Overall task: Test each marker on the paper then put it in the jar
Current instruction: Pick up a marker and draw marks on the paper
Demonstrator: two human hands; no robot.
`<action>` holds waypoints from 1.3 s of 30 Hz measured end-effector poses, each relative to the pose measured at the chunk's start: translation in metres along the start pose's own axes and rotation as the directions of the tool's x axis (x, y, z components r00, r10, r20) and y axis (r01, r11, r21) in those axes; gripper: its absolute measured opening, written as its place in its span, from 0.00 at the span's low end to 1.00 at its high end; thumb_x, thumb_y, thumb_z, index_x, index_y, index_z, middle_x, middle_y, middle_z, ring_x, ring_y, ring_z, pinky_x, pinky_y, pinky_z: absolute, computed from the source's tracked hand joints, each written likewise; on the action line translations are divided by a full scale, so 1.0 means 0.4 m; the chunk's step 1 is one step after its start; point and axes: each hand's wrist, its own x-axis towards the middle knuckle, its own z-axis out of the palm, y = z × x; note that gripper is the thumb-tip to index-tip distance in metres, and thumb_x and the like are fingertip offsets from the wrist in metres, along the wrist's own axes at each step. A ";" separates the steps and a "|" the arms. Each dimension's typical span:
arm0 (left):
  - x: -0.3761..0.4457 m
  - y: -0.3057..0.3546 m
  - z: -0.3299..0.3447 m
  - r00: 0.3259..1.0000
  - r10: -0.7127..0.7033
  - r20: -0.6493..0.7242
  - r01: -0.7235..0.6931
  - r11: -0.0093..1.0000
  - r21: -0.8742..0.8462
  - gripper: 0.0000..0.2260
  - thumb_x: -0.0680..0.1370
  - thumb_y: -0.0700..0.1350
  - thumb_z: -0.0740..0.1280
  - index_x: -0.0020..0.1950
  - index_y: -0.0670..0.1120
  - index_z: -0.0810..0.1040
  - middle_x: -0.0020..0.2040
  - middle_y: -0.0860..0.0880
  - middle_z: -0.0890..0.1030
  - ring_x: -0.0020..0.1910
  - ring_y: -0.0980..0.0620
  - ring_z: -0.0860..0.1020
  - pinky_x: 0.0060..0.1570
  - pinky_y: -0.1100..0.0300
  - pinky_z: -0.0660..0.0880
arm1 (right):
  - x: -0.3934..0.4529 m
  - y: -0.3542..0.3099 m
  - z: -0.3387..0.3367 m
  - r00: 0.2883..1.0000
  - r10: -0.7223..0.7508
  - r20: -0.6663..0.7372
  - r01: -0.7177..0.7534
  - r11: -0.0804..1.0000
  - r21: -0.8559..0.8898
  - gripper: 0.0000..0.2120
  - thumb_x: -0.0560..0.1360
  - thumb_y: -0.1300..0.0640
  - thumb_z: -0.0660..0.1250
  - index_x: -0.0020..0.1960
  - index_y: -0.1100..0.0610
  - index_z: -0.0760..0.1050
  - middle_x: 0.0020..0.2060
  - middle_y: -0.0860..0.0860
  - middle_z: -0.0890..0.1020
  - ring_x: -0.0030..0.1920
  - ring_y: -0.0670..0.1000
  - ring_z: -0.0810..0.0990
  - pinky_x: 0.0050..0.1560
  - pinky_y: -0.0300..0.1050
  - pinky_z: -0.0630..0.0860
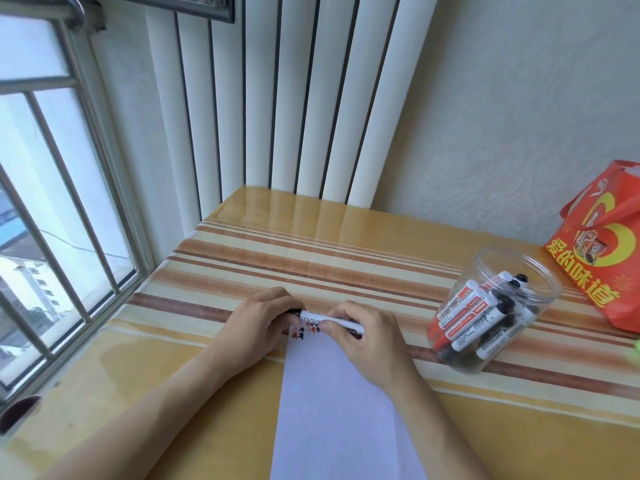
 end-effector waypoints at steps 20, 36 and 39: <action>-0.002 -0.025 0.037 0.961 -0.217 0.172 0.157 0.938 0.308 0.37 0.78 0.73 0.36 0.75 0.61 0.70 0.78 0.59 0.66 0.80 0.60 0.53 0.74 0.61 0.49 | 0.039 -0.109 -0.487 0.581 -0.234 -0.780 0.049 0.966 -0.253 0.06 0.83 0.62 0.64 0.59 0.60 0.76 0.50 0.55 0.83 0.43 0.54 0.82 0.43 0.35 0.74; -0.004 -0.014 0.035 0.966 -0.204 0.158 0.147 0.939 0.311 0.41 0.77 0.73 0.32 0.74 0.58 0.72 0.77 0.56 0.69 0.80 0.55 0.58 0.71 0.63 0.50 | 0.011 -0.042 -0.471 0.940 0.292 -0.178 -0.342 0.812 -0.473 0.22 0.87 0.46 0.55 0.77 0.53 0.69 0.67 0.56 0.81 0.60 0.56 0.79 0.53 0.47 0.77; -0.004 -0.021 0.038 0.964 -0.212 0.163 0.152 0.935 0.320 0.41 0.77 0.72 0.31 0.75 0.58 0.71 0.78 0.56 0.68 0.80 0.56 0.57 0.72 0.62 0.50 | 0.012 -0.050 -0.458 0.944 0.322 -0.076 -0.291 0.696 -0.657 0.32 0.86 0.38 0.50 0.84 0.54 0.53 0.69 0.55 0.79 0.68 0.58 0.77 0.67 0.56 0.73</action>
